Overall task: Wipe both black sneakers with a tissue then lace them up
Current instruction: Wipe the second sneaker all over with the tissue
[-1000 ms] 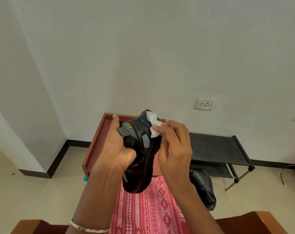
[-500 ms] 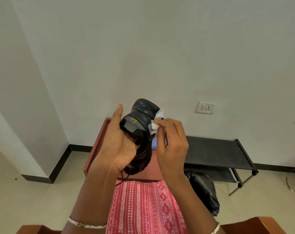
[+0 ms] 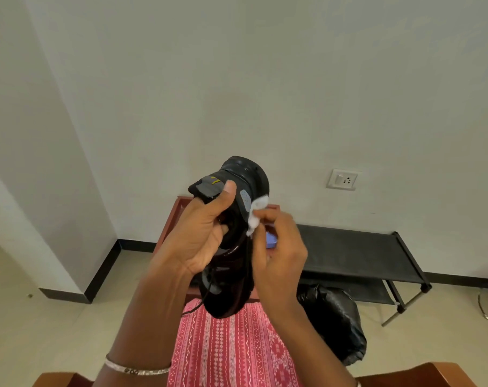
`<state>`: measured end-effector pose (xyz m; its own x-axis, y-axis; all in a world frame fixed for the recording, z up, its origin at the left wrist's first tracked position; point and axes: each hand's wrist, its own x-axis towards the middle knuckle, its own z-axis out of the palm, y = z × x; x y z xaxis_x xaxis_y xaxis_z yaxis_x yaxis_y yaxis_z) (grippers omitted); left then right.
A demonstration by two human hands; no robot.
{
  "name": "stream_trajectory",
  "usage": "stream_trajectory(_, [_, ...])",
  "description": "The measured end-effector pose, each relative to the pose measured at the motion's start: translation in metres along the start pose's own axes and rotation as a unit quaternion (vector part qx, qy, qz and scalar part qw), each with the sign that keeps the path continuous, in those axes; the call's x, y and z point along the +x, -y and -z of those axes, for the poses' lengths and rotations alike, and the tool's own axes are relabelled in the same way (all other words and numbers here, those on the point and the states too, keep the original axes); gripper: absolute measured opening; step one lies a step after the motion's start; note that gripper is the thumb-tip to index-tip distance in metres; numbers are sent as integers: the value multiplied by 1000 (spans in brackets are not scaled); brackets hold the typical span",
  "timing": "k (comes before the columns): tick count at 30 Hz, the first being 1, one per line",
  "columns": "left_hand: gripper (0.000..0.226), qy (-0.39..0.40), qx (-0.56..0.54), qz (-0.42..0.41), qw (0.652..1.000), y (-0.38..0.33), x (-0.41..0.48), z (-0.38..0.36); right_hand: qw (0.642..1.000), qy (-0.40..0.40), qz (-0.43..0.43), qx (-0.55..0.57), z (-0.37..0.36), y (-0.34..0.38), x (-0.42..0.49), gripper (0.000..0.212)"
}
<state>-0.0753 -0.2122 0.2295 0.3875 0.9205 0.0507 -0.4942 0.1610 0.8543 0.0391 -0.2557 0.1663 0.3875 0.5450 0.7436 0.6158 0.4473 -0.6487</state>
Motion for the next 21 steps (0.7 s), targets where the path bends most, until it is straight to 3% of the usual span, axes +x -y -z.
stream_trajectory(5, [42, 24, 18, -10, 1000, 2, -3, -5, 998, 4, 50, -41, -4, 22, 41, 21])
stream_trajectory(14, [49, 2, -122, 26, 992, 4, -1, 3, 999, 33, 25, -20, -1, 5, -13, 22])
stream_trajectory(18, [51, 2, -123, 40, 992, 12, -1, 0, 999, 39, 24, -20, -2, 18, 9, 24])
stream_trajectory(21, [54, -4, -202, 48, 978, 14, -1, -2, 996, 67, 58, -33, -9, 32, 24, 30])
